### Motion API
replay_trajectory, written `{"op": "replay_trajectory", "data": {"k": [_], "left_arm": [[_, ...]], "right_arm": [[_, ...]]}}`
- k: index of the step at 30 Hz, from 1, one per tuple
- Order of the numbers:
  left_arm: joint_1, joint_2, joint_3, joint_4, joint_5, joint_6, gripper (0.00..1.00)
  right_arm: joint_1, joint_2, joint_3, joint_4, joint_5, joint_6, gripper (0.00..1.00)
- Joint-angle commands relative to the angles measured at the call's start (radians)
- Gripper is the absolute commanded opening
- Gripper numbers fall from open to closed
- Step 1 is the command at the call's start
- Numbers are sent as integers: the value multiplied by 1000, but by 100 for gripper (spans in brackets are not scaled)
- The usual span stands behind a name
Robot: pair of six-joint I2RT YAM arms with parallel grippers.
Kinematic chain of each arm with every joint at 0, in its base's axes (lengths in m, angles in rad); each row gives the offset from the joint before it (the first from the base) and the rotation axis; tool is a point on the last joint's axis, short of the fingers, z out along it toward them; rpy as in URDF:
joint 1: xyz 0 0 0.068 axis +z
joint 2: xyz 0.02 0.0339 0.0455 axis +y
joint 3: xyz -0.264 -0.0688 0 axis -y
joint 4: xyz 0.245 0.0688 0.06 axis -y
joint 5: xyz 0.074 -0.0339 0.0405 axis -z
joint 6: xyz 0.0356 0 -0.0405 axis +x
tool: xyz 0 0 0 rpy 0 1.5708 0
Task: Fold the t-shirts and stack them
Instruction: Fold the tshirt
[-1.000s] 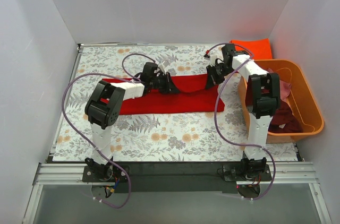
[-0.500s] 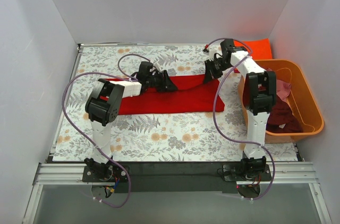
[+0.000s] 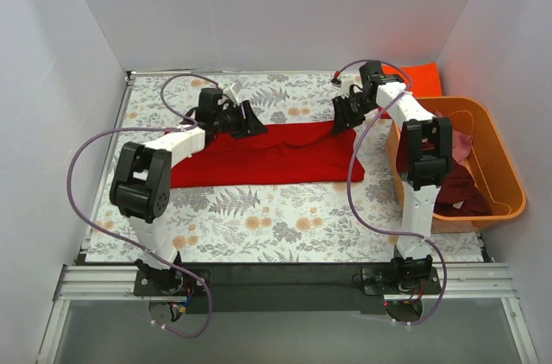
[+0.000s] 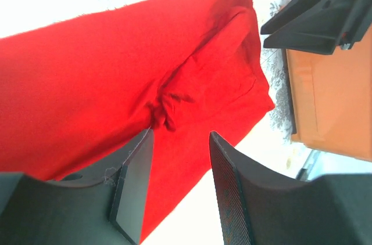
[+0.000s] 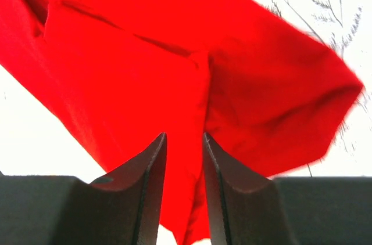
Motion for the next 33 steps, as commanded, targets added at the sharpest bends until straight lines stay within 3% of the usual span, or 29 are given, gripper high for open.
{"op": "replay_trajectory", "data": {"k": [1,9,15,20,25,32,33], "left_arm": [[39,-150,-35,-174,-46,168,42],[124,-222,-47,-417,16,363,41],[270,-197,-14,-529,116,418,41],[371,-113,46,-659,49,488,38],[418,-107,32,-655,-25,541,36],[420,-41,210,-696,-54,801,36],[420,-26,229,-717,-34,893,35]], "right_arm": [[-5,-123,-23,-7,44,-37,36],[32,-8,150,-3,-17,41,37],[53,61,107,5,-49,64,36],[55,70,-1,68,32,44,36],[55,121,7,86,111,35,35],[76,224,147,120,271,-2,34],[81,237,176,140,286,-15,34]]}}
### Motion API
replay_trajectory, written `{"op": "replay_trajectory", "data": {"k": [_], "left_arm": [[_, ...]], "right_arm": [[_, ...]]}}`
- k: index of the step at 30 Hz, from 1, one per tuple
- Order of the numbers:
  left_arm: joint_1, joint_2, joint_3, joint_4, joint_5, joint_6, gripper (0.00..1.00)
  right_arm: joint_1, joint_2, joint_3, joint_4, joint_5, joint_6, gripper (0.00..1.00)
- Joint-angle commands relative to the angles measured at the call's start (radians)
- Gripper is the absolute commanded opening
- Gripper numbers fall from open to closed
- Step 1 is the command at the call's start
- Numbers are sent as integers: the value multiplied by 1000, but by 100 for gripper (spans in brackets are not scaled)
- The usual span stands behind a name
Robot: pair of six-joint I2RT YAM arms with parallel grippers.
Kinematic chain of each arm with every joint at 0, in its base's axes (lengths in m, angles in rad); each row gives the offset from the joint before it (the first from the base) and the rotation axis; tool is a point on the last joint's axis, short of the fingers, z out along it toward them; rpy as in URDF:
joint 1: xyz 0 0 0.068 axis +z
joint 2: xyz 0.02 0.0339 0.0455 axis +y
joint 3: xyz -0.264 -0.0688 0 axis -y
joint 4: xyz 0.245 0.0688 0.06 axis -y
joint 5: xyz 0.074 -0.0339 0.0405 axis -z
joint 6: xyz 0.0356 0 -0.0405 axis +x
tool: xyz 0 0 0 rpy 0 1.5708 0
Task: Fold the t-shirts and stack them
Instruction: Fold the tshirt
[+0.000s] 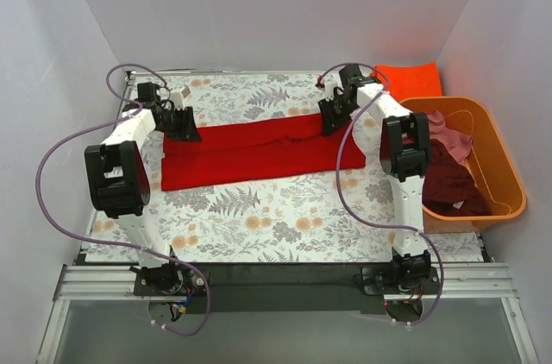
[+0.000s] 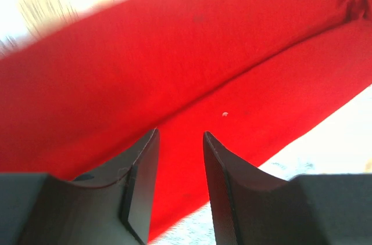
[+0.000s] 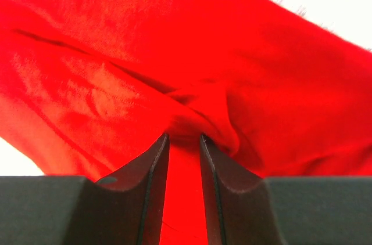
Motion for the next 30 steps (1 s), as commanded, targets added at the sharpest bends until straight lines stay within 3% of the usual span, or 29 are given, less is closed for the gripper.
{"op": "replay_trajectory", "data": {"k": [1,6,10,15,22,26,30], "left_arm": [[-1,14,111,-61,31,259,34],[-30,-18,73,-145,31,510,31],[-93,-72,-32,-159,-38,704,31],[-200,-101,-129,-84,-142,762,29],[-289,-49,-215,-4,-307,833,24],[-342,-59,-279,-89,-298,870,19],[-523,-153,-428,-142,-239,845,17]], "right_arm": [[21,98,131,112,194,-65,34],[50,150,297,209,339,-91,37],[55,-1,194,348,436,-110,45],[55,-152,112,382,369,-114,53],[50,-290,1,316,326,-94,54],[44,-370,-74,255,291,-74,54],[20,-430,-154,194,246,-56,53]]}}
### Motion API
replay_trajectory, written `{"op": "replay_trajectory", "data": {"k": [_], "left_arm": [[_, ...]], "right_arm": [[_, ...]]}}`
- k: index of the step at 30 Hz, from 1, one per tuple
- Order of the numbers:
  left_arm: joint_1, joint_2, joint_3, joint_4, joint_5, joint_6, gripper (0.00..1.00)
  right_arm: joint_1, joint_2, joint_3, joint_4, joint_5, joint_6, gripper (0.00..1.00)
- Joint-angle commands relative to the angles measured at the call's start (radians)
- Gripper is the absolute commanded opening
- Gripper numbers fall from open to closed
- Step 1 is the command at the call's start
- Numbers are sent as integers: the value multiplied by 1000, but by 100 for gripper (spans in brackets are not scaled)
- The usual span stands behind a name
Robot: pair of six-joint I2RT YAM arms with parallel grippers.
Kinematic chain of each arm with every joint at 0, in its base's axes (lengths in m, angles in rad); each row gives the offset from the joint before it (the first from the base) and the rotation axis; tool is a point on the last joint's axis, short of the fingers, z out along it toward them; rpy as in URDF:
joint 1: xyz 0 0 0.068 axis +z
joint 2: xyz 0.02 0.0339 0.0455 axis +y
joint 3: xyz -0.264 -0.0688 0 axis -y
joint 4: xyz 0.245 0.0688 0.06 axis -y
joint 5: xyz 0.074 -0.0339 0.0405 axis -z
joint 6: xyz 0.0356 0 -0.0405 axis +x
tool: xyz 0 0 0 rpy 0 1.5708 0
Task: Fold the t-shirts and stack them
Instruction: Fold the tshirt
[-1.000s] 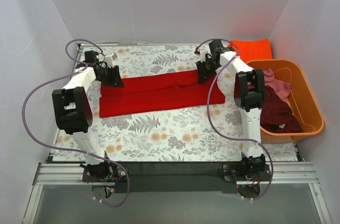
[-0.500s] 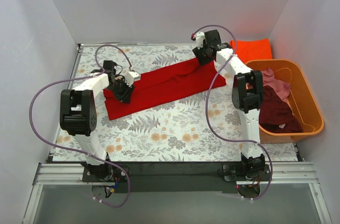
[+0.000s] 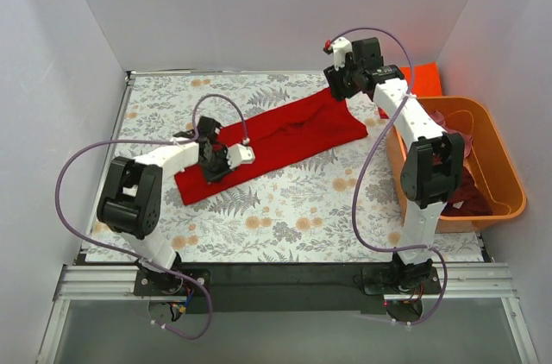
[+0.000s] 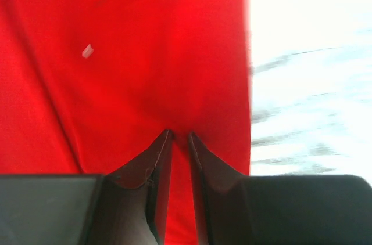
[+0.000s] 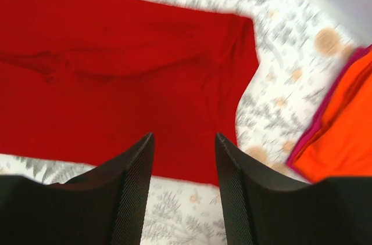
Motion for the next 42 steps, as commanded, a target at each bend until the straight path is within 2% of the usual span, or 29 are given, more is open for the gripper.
{"op": "replay_trajectory", "data": {"k": [1,2,3,5,6,8,9,11,13,15,18,25,28,34,38,42], "left_arm": [[-182,-53,-165,-153,58,-47,17],[-234,-67,-179,-154,83,-78,17],[-344,-81,-190,-151,128,-121,17],[-464,-90,-174,-125,178,-263,17],[-571,-83,-151,-121,231,-299,17],[-641,-43,-30,-111,276,-439,17],[-652,-32,16,-114,352,-471,17],[-644,-26,143,-125,394,-547,18],[-596,-53,190,-108,460,-577,18],[-546,-102,214,-76,485,-627,20],[-404,-142,224,-36,532,-672,24],[-198,-178,195,80,470,-765,24],[-121,-190,175,131,437,-822,24],[41,-166,170,160,472,-905,24],[156,-147,129,179,494,-936,25],[208,-101,121,180,496,-942,25]], "right_arm": [[-32,-64,-78,-96,-56,33,52],[-42,-72,-93,-107,-65,36,52],[-55,-83,-108,-116,-80,36,51],[-69,-104,-159,-134,-87,34,50],[-81,-111,-176,-137,-94,33,50],[-86,-114,-207,-156,-97,27,47],[-88,-112,-214,-159,-107,26,46],[-86,-106,-225,-165,-130,42,42],[-86,-82,-224,-164,-163,60,40],[-80,-56,-204,-162,-171,80,31],[-59,9,-169,-159,-157,98,25],[-31,205,-38,-156,-12,137,11],[-13,263,-11,-156,42,134,9],[44,379,77,-157,64,108,7],[92,493,236,-159,77,77,7],[124,602,441,-153,94,53,7]]}}
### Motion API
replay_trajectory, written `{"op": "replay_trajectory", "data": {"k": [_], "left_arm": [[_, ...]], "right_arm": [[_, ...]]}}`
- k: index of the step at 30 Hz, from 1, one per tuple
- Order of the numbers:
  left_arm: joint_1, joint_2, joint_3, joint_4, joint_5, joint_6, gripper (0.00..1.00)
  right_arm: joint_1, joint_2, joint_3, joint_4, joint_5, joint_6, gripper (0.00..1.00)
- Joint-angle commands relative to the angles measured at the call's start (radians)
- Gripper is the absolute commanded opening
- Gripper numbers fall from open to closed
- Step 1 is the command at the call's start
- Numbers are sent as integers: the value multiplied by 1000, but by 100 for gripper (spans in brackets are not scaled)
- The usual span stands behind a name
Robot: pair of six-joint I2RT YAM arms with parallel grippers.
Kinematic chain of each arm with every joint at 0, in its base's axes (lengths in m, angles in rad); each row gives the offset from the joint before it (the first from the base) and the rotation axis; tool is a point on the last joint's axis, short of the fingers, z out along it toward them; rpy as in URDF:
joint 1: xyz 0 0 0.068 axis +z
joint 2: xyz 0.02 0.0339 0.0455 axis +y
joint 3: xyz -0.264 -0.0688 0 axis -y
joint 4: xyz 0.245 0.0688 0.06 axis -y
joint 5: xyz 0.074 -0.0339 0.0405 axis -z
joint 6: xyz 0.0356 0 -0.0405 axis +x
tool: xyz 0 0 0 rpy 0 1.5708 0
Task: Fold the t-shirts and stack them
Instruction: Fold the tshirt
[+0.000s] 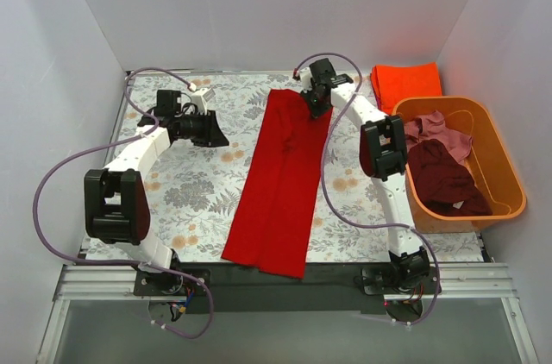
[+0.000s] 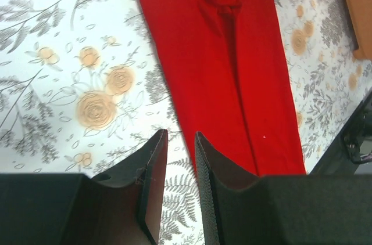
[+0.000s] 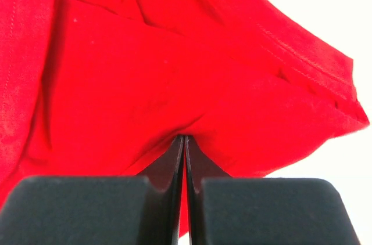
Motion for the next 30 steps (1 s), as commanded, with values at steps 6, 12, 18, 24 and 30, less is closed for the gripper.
{"op": "replay_trajectory", "data": {"k": [6,12,18,24,30], "left_arm": [[35,92,30,75,33,-64,25],[-31,223,133,187,19,-188,27],[-143,411,321,201,-158,-245,28],[-154,580,455,243,-183,-340,22],[-157,654,498,261,-239,-369,16]], "right_arm": [[60,126,131,268,34,-73,10],[52,-88,22,427,-16,-88,18],[48,-288,-185,428,-41,-74,24],[46,-284,-226,236,-168,8,33],[45,-184,-196,113,-271,104,18]]}}
